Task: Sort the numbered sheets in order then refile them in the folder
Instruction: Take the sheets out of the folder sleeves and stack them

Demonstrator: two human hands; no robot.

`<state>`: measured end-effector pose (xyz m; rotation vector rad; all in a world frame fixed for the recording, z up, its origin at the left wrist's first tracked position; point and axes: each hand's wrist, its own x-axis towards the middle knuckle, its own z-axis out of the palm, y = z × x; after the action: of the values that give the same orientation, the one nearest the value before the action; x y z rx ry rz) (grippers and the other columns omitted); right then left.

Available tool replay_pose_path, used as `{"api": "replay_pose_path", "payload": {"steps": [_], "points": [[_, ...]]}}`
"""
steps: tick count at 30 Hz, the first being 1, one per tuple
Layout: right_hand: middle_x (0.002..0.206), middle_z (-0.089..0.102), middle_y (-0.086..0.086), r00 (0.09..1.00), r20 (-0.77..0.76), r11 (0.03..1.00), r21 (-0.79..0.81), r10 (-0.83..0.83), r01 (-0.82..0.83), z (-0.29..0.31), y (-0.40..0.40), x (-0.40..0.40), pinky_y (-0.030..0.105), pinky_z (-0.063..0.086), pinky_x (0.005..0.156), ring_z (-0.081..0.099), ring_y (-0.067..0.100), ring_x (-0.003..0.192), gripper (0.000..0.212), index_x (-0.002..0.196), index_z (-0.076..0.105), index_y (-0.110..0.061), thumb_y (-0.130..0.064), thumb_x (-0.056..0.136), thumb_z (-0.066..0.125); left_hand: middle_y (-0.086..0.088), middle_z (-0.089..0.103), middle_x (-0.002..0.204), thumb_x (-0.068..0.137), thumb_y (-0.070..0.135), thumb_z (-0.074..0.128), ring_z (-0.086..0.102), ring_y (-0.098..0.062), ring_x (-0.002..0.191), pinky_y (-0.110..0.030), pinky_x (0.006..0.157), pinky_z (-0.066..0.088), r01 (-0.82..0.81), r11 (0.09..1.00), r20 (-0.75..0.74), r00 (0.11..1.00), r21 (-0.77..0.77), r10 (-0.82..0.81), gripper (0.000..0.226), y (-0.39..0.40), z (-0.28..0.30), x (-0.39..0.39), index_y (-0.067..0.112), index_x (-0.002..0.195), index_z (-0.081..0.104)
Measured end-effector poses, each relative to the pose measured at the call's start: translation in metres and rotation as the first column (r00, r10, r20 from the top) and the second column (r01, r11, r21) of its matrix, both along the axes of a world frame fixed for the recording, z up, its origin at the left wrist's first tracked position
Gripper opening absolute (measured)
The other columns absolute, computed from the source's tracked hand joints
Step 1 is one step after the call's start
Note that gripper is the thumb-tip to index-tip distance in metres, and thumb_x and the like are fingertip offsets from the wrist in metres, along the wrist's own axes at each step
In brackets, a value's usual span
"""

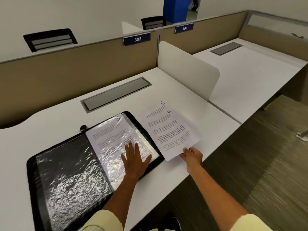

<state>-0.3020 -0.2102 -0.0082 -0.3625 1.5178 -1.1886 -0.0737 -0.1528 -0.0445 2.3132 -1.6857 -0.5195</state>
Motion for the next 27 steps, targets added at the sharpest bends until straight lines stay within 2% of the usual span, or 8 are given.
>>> {"api": "replay_pose_path", "payload": {"steps": [6,10,12,14,17,21,23,27], "points": [[0.100,0.069,0.014,0.995,-0.036,0.996,0.021,0.091,-0.091,-0.001,-0.041,0.001,0.032,0.060,0.067,0.068,0.027,0.087,0.009,0.096,0.067,-0.003,0.004,0.092,0.064,-0.008,-0.009,0.163,0.062,0.095,-0.008,-0.011,-0.027,0.150,-0.052,0.115,-0.011,-0.051,0.999,0.010,0.999,0.009,0.051,0.125,-0.005,-0.008,-0.008,0.015,0.156,0.006],[0.095,0.067,0.014,0.989,-0.058,0.991,0.028,0.134,-0.133,-0.001,-0.066,-0.001,0.027,0.059,0.059,0.065,0.023,0.079,0.007,0.097,0.066,0.002,0.005,0.091,0.065,-0.018,0.027,0.157,0.091,0.075,0.012,0.029,-0.037,0.143,-0.057,0.114,0.013,-0.048,0.999,0.027,0.998,-0.008,0.049,0.089,-0.005,-0.013,-0.010,0.011,0.148,0.035],[0.094,0.067,0.013,0.986,-0.083,0.989,0.036,0.147,-0.145,-0.003,-0.076,-0.002,0.027,0.059,0.057,0.065,0.022,0.077,0.005,0.091,0.065,0.000,0.005,0.090,0.067,-0.018,0.029,0.156,0.097,0.065,0.012,0.029,-0.037,0.143,-0.060,0.111,0.020,-0.065,0.998,0.035,0.997,-0.017,0.065,0.076,-0.003,-0.015,-0.012,0.014,0.149,0.034],[0.102,0.067,0.012,0.979,-0.151,0.990,0.042,0.139,-0.134,-0.005,-0.086,-0.003,0.033,0.060,0.065,0.067,0.027,0.086,0.010,0.092,0.064,-0.006,0.003,0.089,0.068,-0.014,0.020,0.159,0.098,0.061,0.007,0.019,-0.034,0.146,-0.058,0.113,0.015,-0.098,0.992,0.012,0.995,-0.079,0.099,0.074,-0.002,-0.015,-0.012,0.017,0.151,0.033],[0.123,0.065,0.013,0.929,-0.335,0.987,0.034,0.160,-0.158,-0.008,-0.097,-0.002,0.046,0.058,0.090,0.065,0.032,0.106,0.031,0.121,0.057,-0.009,-0.004,0.092,0.066,-0.011,0.021,0.160,0.102,0.047,0.020,0.015,-0.031,0.149,-0.055,0.118,0.016,-0.183,0.960,-0.098,0.981,-0.212,0.165,0.058,0.001,-0.010,-0.013,0.018,0.147,0.042],[0.149,0.038,0.017,0.806,-0.563,0.974,-0.006,0.182,-0.225,-0.011,-0.093,0.005,0.052,0.048,0.103,0.049,0.035,0.129,0.062,0.149,0.033,-0.009,-0.008,0.095,0.064,-0.012,0.050,0.142,0.101,0.007,0.044,0.040,-0.028,0.135,-0.048,0.111,0.036,-0.462,0.788,-0.314,0.881,-0.406,0.354,0.034,0.002,0.016,-0.018,0.008,0.133,0.056],[0.152,0.031,0.013,0.743,-0.640,0.962,-0.021,0.196,-0.272,-0.012,-0.085,0.016,0.054,0.049,0.100,0.044,0.036,0.129,0.062,0.149,0.031,-0.014,-0.011,0.096,0.063,-0.013,0.059,0.129,0.101,0.004,0.043,0.051,-0.026,0.120,-0.043,0.102,0.045,-0.597,0.682,-0.423,0.796,-0.423,0.434,0.032,0.005,0.030,-0.014,0.007,0.130,0.056],[0.143,0.043,0.014,0.700,-0.658,0.899,-0.080,0.278,-0.431,-0.016,-0.058,0.045,0.053,0.049,0.099,0.047,0.034,0.125,0.047,0.139,0.043,-0.015,-0.014,0.096,0.061,-0.017,0.068,0.099,0.103,0.004,0.036,0.061,-0.020,0.075,-0.020,0.058,0.049,-0.725,0.504,-0.482,0.688,-0.468,0.542,0.027,0.020,0.048,0.006,0.004,0.122,0.056]]}}
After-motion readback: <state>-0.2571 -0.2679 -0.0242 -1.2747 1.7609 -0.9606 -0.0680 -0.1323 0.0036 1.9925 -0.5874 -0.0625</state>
